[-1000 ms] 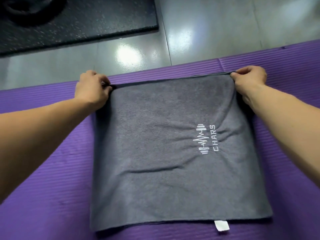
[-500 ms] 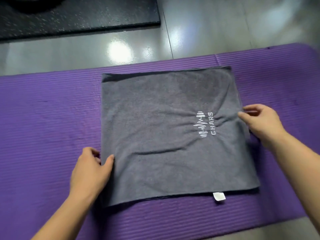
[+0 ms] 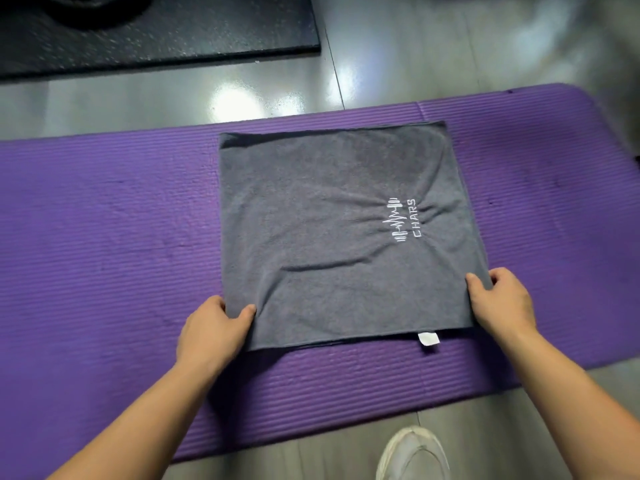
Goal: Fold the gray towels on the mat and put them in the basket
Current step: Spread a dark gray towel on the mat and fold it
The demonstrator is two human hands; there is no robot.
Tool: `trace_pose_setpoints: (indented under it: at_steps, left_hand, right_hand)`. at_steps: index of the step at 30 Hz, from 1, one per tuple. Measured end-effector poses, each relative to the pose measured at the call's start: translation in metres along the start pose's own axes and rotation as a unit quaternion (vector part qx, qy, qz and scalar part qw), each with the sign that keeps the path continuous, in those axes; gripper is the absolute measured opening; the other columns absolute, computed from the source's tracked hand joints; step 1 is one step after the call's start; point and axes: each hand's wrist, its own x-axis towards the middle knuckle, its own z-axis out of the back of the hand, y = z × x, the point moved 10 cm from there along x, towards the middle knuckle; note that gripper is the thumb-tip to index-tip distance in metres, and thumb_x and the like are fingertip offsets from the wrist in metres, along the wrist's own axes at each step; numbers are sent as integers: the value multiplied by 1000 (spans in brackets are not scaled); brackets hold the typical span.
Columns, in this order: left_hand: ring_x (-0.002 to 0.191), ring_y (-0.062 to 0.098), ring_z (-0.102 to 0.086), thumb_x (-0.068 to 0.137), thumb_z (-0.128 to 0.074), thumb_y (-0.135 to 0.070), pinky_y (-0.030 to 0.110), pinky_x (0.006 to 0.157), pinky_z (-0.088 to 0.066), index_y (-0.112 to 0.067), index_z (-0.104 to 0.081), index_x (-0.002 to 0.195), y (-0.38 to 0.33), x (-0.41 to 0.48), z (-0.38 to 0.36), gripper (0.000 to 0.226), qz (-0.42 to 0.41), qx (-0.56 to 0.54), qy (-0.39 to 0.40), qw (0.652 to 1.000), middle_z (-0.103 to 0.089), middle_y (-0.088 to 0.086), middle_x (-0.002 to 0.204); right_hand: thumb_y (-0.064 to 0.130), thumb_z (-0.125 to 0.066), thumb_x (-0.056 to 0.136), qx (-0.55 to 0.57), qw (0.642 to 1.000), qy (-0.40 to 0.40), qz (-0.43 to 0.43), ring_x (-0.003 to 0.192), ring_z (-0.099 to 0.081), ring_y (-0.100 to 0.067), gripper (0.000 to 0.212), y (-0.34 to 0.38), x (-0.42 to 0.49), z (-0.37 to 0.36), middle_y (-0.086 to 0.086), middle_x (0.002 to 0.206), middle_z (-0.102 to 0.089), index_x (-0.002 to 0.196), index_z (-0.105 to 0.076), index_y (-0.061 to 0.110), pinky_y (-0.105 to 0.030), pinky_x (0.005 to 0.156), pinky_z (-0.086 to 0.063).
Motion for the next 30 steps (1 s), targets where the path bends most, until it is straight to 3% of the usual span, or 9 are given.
trace_pose_setpoints:
  at_steps: [4, 11, 15, 17, 19, 21, 23, 26, 30]
  left_hand:
    - [86, 34, -65, 93, -63, -48, 39, 70, -47, -14, -63, 80, 8, -2, 3, 36, 10, -54, 5, 998, -71, 6, 83]
    - [58, 26, -62, 90, -72, -41, 37, 60, -44, -11, -47, 79, 22, -26, 10, 41, 20, -150, -69, 986, -62, 8, 63]
    - [78, 33, -63, 91, -68, -49, 42, 69, -48, -16, -52, 87, 23, -32, 5, 36, 10, -101, -62, 993, -62, 0, 73]
    - [82, 33, -63, 91, -66, -53, 42, 70, -48, -19, -53, 86, 23, -33, 5, 37, 3, -83, -66, 994, -64, -1, 75]
    - [79, 30, -62, 90, -68, -51, 41, 69, -48, -20, -54, 84, 27, -32, 7, 35, 6, -94, -74, 993, -65, -2, 73]
    - [73, 24, -62, 87, -73, -46, 39, 67, -46, -21, -54, 82, 29, -33, 8, 32, 20, -127, -77, 989, -63, -3, 68]
    - [67, 19, -61, 84, -77, -43, 36, 61, -41, -21, -54, 82, 31, -35, 7, 32, 29, -151, -70, 986, -61, -4, 64]
    - [62, 13, -59, 80, -81, -39, 33, 57, -39, -23, -53, 84, 32, -38, 1, 32, 35, -164, -41, 985, -60, -7, 63]
    - [62, 8, -62, 78, -83, -37, 32, 61, -46, -29, -55, 86, 43, -37, -7, 31, 59, -190, -18, 980, -65, -5, 67]
  right_hand:
    - [33, -54, 100, -5, 1000, -12, 28, 98, -61, -45, 26, 4, -5, 0, -24, 102, -66, 95, -54, 8, -44, 77, -42]
    - [43, -47, 102, -74, 997, -22, 27, 97, -62, -46, 31, 2, -6, 0, -24, 103, -67, 105, -53, 14, -50, 80, -49]
    - [38, -51, 101, -52, 998, -17, -13, 103, -60, -45, 29, -6, -7, 3, -24, 110, -65, 110, -53, 10, -49, 82, -45]
    - [31, -60, 95, -37, 999, -23, -28, 113, -55, -45, 31, 1, -4, 9, -26, 122, -59, 115, -54, 8, -51, 93, -42]
    - [27, -68, 89, -97, 991, -72, 57, 120, -48, -46, 40, 47, -4, 19, -27, 126, -53, 121, -56, 6, -54, 99, -37]
    - [26, -70, 88, -119, 966, -90, 211, 115, -49, -45, 39, 121, -13, 13, -24, 121, -57, 121, -60, 7, -54, 95, -38]
    - [28, -66, 91, -105, 935, -7, 340, 107, -56, -39, 29, 198, -24, -19, -13, 109, -63, 114, -65, 11, -46, 91, -42]
    - [28, -61, 96, -73, 886, 171, 426, 93, -56, -17, 17, 297, -43, -78, 2, 101, -62, 107, -69, 18, -27, 85, -40]
    - [27, -60, 97, -57, 854, 210, 473, 103, -63, -20, 19, 406, -42, -131, -2, 112, -70, 109, -71, 18, -30, 90, -48]
